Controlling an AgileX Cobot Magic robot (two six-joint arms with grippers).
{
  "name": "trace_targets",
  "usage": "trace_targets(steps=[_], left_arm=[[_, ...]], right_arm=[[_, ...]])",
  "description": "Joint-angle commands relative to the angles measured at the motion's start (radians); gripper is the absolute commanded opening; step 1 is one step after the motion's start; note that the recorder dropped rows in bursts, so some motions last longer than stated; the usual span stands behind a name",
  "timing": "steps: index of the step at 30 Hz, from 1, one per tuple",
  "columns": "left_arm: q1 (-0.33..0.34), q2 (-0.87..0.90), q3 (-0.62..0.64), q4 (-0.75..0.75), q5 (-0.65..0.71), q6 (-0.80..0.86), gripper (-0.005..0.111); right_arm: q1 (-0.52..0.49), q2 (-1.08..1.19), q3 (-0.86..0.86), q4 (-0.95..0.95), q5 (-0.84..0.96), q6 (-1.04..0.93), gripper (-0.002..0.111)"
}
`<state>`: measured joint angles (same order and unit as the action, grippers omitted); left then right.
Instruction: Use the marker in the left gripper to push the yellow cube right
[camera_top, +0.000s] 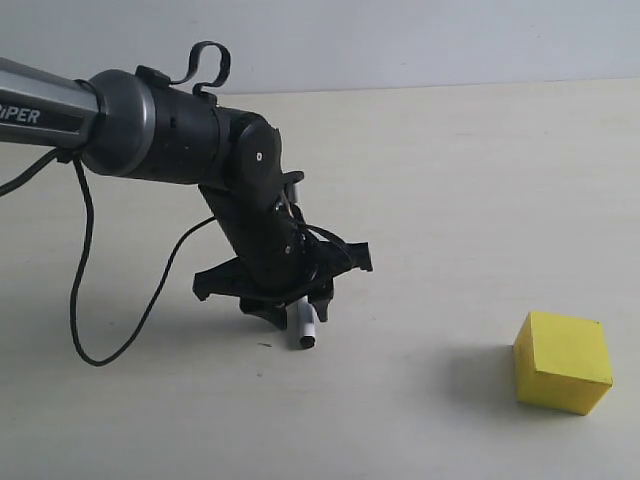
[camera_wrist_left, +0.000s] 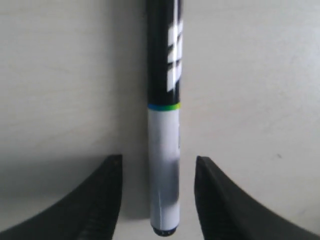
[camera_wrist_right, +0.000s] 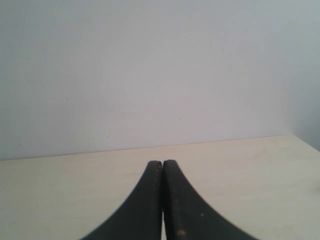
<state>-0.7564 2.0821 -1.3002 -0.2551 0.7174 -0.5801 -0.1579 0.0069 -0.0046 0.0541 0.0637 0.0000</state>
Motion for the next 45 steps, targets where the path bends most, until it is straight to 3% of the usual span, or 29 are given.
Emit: trace_targets(steps=[1,3,5,6,11,14,18,23,45], left_arm=[[0.007,-0.094,-0.005,0.038,0.009,0.004,0.039],[-0.004,-0.153,-0.005,0.084,0.009,0.004,0.026],[-0.036,-0.227,0.009,0.188,0.0,-0.015,0.004],[-0.06,-0.269,0.028,0.271,-0.013,-0.064,0.001],[-0.198,-0.495,0.227,0.737,-0.12,-0.442,0.0],[-0.264,-0.643,0.395,0.865,-0.186,-0.573,0.0],[-0.343,-0.798,0.543,0.878,-0.168,-0.566,0.0],[-0.36,-0.904,0.624,0.878,-0.165,-0.552,0.0],[-0.36,-0.919,0.628,0.878,-0.159,-0.552,0.0]], right_arm=[[-0.005,-0.007,0.005,-0.004,-0.006,0.0,0.0],[-0.005,-0.007,0.005,-0.004,-0.006,0.0,0.0],[-0.005,-0.007,0.005,-0.004,-0.006,0.0,0.0],[-0.005,-0.007,0.005,-0.004,-0.006,0.0,0.0],[-0.005,-0.007,0.005,-0.004,-0.006,0.0,0.0],[-0.005,-0.007,0.005,-0.004,-0.006,0.0,0.0],[-0.005,-0.007,0.005,-0.004,-0.006,0.0,0.0],[-0.005,-0.007,0.005,-0.004,-0.006,0.0,0.0],[-0.005,-0.007,0.005,-0.005,-0.006,0.0,0.0]])
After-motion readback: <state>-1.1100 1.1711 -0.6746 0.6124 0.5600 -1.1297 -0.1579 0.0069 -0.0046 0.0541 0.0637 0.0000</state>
